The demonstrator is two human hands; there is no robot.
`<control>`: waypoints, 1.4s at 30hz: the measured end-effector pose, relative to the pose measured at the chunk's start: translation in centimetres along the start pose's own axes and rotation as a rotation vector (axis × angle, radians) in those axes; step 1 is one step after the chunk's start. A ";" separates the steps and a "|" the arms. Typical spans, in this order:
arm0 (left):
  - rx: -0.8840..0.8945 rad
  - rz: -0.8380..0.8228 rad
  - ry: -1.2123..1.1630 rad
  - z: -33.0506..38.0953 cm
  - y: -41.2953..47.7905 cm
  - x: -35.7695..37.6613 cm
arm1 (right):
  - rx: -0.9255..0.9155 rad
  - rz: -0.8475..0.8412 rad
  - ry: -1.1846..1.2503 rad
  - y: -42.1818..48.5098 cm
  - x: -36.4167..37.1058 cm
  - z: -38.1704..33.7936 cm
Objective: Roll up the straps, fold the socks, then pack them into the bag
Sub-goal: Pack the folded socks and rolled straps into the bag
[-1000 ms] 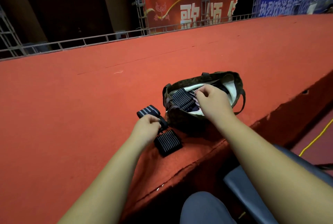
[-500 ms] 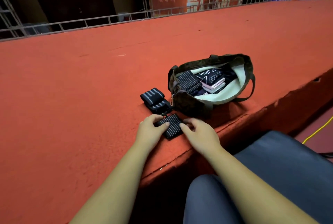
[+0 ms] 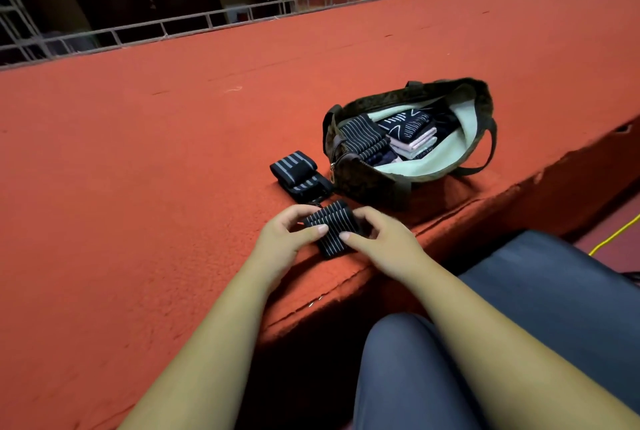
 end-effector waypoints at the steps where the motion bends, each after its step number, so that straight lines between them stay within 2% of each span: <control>1: -0.012 0.007 -0.020 0.2 -0.4 -0.1 | -0.024 -0.014 0.059 -0.4 0.0 -0.3; 7: -0.039 -0.063 -0.068 1.9 -2.4 0.4 | -0.021 -0.068 0.389 -2.8 -1.0 -1.8; 13: 0.036 -0.130 0.028 8.9 -1.3 0.7 | -0.126 -0.016 0.437 -3.5 -6.3 -5.8; 15: 0.084 -0.103 0.051 11.6 0.0 0.5 | -0.144 0.057 0.441 -2.7 -9.3 -6.5; 19: 0.191 0.016 0.218 15.8 2.7 0.5 | -0.075 0.329 0.381 0.6 -16.1 -5.6; 23: 0.236 0.133 0.432 18.4 5.6 1.4 | 0.025 0.440 0.204 4.5 -21.4 -4.1; 26: 0.329 0.144 0.690 20.6 8.8 2.8 | 0.053 0.407 0.074 7.7 -22.8 -3.6; 31: 0.269 -0.022 0.980 21.7 14.9 7.5 | 0.060 0.289 -0.062 12.0 -22.7 -2.8; 37: 0.047 -0.243 1.158 18.1 20.9 10.8 | 0.049 0.217 -0.146 15.8 -21.4 -1.1; 39: 0.060 -0.263 1.199 17.4 22.2 11.5 | 0.056 0.184 -0.184 16.6 -20.8 -0.5; 42: 0.140 -0.203 1.151 18.4 23.3 11.6 | 0.053 0.172 -0.263 17.4 -20.2 -0.1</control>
Point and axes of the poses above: each hand's wrist, its own y-axis towards the middle knuckle, its own x-axis out of the palm, z = x × y, the point moved 10 cm from there along y, towards the middle knuckle, and after that the axes turned 1 degree about -y, right-handed, at the moved point
